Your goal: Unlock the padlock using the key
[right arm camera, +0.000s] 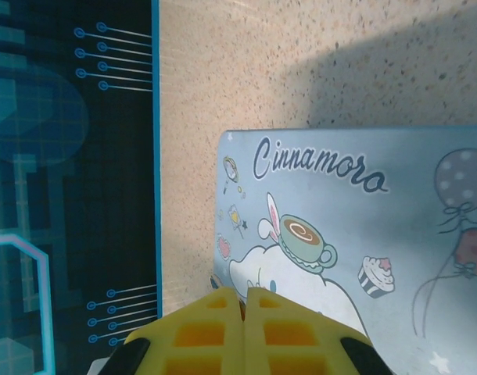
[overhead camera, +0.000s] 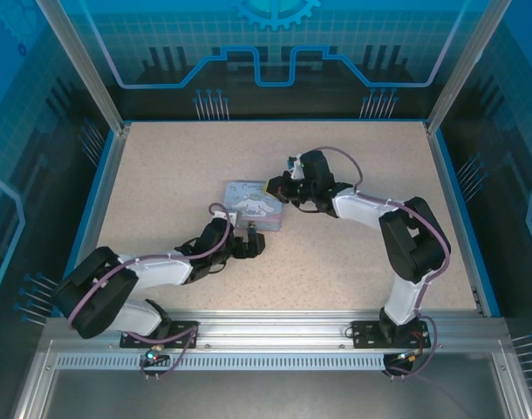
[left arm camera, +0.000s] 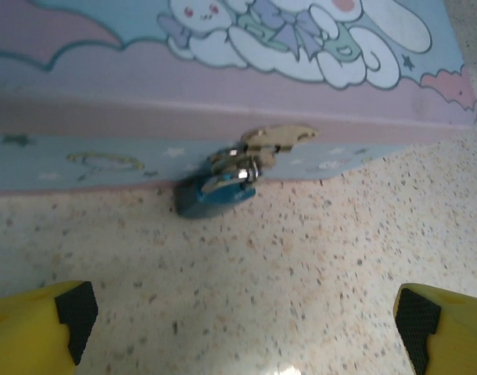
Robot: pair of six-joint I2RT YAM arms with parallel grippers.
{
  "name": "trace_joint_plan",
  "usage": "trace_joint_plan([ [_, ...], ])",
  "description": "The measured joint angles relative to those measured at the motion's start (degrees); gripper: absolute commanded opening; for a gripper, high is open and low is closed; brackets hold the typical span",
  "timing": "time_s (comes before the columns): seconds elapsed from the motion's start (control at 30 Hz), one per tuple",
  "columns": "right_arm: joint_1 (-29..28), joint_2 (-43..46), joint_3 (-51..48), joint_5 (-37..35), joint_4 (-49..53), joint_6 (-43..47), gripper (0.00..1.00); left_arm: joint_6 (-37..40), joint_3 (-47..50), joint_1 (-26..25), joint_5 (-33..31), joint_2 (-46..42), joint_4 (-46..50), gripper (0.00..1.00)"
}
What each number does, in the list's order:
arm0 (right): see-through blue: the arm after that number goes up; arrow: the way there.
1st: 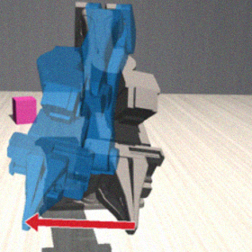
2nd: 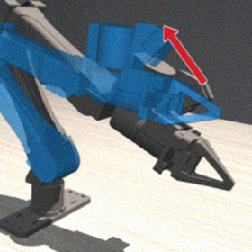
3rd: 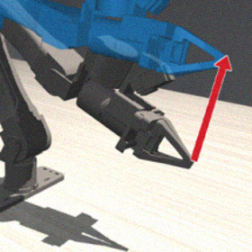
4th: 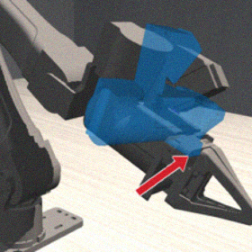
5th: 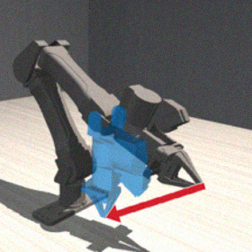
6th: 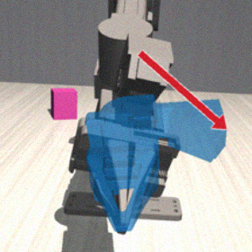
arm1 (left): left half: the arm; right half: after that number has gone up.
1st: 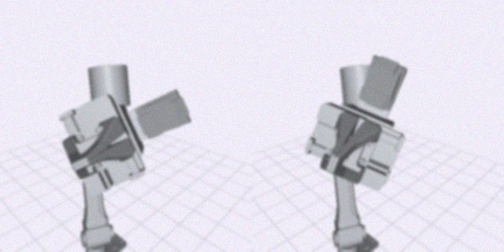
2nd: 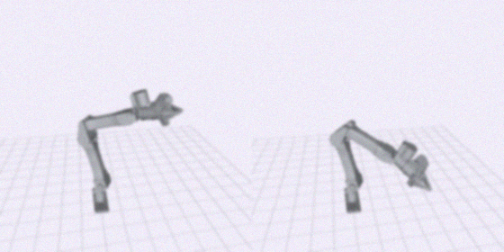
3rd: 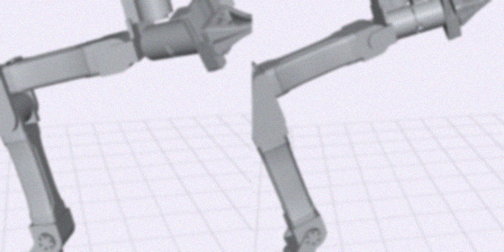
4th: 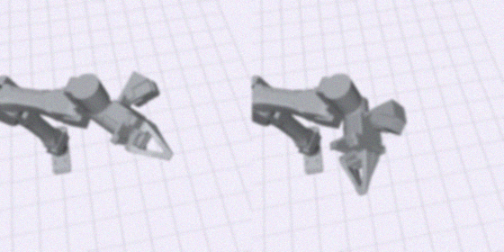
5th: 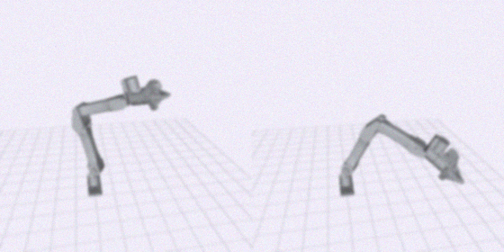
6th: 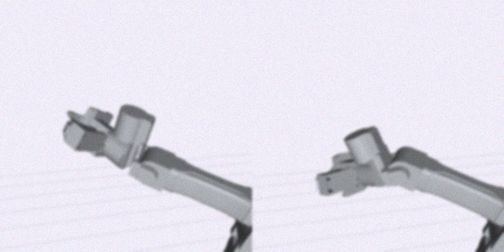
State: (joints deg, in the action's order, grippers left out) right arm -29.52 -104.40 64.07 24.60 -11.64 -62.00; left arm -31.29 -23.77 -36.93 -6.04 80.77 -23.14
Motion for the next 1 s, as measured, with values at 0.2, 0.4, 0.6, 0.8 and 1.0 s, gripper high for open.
trace_joint_plan([
  [0.2, -1.2, -4.0, 1.0, -0.5, -0.2, -1.4, 0.0, 2.6, -0.2, -0.1, -0.9, 6.7, -8.4, 0.99],
  [0.4, -1.2, -6.6, 3.0, -0.8, -0.2, -1.9, 0.0, 4.5, -2.0, -0.2, -2.2, 12.7, -15.8, 0.99],
  [0.6, -0.8, -8.2, 4.7, -1.0, -0.4, -2.3, 0.0, 4.7, -4.8, -0.2, -1.8, 16.8, -19.3, 0.99],
  [0.8, -0.2, -9.2, 5.9, -0.5, -0.5, -2.3, 0.0, 4.2, -6.1, -0.1, 1.6, 17.6, -19.5, 0.99],
  [1.0, -0.1, -9.4, 6.3, -0.3, -0.3, -2.3, 0.0, 1.7, -6.1, 1.0, 4.8, 17.6, -20.8, 0.99],
])
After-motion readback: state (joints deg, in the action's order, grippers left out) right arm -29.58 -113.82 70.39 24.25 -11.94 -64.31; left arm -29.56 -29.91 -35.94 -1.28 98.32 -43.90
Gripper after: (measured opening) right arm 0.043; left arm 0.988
